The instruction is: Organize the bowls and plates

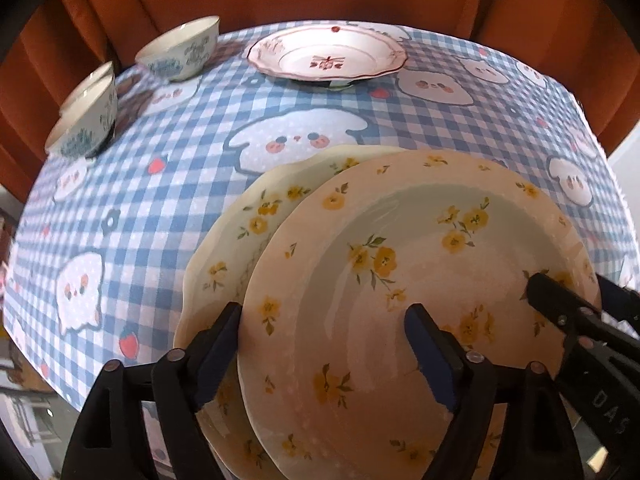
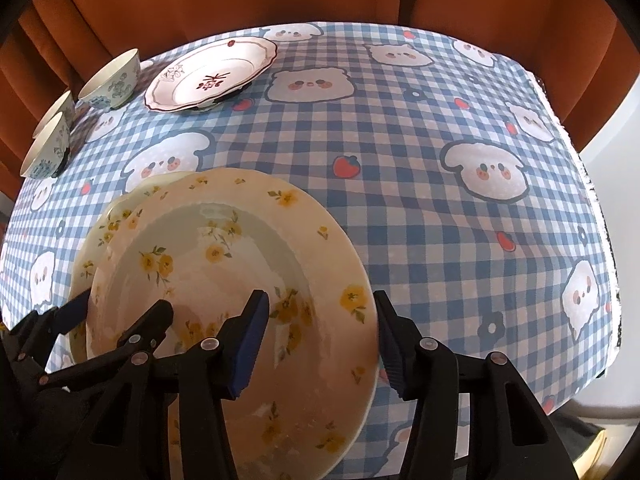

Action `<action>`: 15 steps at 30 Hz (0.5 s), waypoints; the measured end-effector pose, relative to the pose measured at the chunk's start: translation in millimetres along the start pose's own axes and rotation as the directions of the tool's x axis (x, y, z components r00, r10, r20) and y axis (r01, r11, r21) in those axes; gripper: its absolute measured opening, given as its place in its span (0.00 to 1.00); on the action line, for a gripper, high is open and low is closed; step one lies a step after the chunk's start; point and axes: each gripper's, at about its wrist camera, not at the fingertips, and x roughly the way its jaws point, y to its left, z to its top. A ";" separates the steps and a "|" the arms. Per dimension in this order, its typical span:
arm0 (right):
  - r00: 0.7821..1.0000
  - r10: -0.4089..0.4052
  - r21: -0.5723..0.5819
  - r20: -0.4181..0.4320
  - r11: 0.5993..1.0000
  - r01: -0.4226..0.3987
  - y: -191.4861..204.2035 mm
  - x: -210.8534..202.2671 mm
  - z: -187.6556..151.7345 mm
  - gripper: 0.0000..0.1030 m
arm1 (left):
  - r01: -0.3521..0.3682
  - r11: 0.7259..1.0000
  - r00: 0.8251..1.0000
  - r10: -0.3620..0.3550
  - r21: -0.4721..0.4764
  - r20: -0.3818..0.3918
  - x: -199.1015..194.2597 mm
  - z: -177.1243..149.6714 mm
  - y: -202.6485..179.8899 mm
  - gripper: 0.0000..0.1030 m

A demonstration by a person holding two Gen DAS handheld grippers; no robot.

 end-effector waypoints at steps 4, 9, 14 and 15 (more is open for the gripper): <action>1.000 0.000 0.039 0.001 0.999 0.000 -9.5 -3.5 -3.0 0.53 | -0.004 0.999 1.000 0.004 0.033 0.005 -0.2 -2.5 -4.7 0.91; 0.999 0.040 0.035 0.013 0.999 -0.040 -9.8 -9.9 -5.4 0.34 | -0.007 1.000 1.000 0.007 0.020 0.000 -3.8 -3.9 -0.9 0.91; 0.998 0.065 0.065 -0.009 0.996 -0.064 -10.0 -4.0 -6.0 0.34 | -0.022 0.999 0.999 0.021 0.026 0.045 -21.5 -5.7 5.3 0.91; 0.998 0.066 0.066 -0.012 0.996 -0.065 -8.8 -2.8 -5.8 0.34 | -0.021 0.999 0.999 0.020 0.025 0.045 -23.6 -5.8 6.7 0.91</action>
